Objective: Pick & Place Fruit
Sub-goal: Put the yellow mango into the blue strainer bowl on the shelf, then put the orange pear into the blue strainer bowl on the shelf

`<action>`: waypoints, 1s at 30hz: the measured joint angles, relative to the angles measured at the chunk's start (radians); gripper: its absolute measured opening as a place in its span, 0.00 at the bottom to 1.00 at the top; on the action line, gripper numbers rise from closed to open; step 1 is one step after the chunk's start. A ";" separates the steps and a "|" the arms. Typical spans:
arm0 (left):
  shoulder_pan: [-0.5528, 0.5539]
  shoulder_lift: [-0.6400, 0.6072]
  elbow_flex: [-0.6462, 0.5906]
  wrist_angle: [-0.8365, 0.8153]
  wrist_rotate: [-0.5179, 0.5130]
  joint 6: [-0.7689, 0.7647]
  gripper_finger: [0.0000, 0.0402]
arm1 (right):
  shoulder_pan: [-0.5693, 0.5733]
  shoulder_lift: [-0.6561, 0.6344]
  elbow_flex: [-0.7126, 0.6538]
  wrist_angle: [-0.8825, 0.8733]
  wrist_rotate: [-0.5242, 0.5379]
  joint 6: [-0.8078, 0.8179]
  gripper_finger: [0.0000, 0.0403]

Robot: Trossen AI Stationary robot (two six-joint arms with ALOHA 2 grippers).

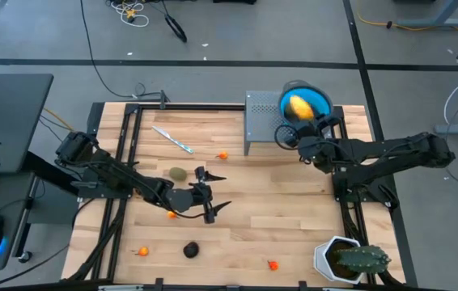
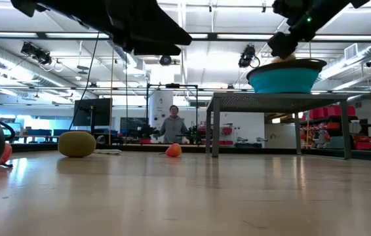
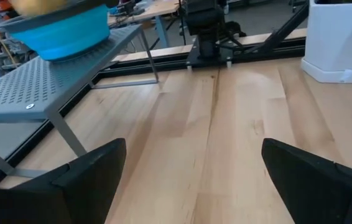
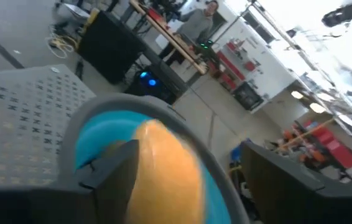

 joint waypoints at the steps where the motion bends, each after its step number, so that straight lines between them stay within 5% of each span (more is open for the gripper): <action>1: 0.000 0.000 0.000 -0.001 0.000 -0.007 0.96 | 0.000 0.000 0.000 0.004 -0.006 0.000 0.73; 11: 0.057 0.000 0.000 -0.106 -0.106 -0.213 0.96 | 0.060 0.000 0.000 0.147 -0.081 -0.030 0.77; 16: 0.167 0.000 0.000 -0.241 -0.062 -0.430 0.91 | 0.121 0.000 0.000 0.211 -0.372 -0.004 0.77; 24: 0.302 0.000 0.000 -0.259 0.084 -0.297 0.84 | 0.190 0.000 0.000 0.196 -1.059 0.127 0.77; 30: 0.396 0.000 -0.013 -0.275 0.191 -0.187 0.85 | 0.242 0.003 -0.015 0.184 -1.224 0.203 0.77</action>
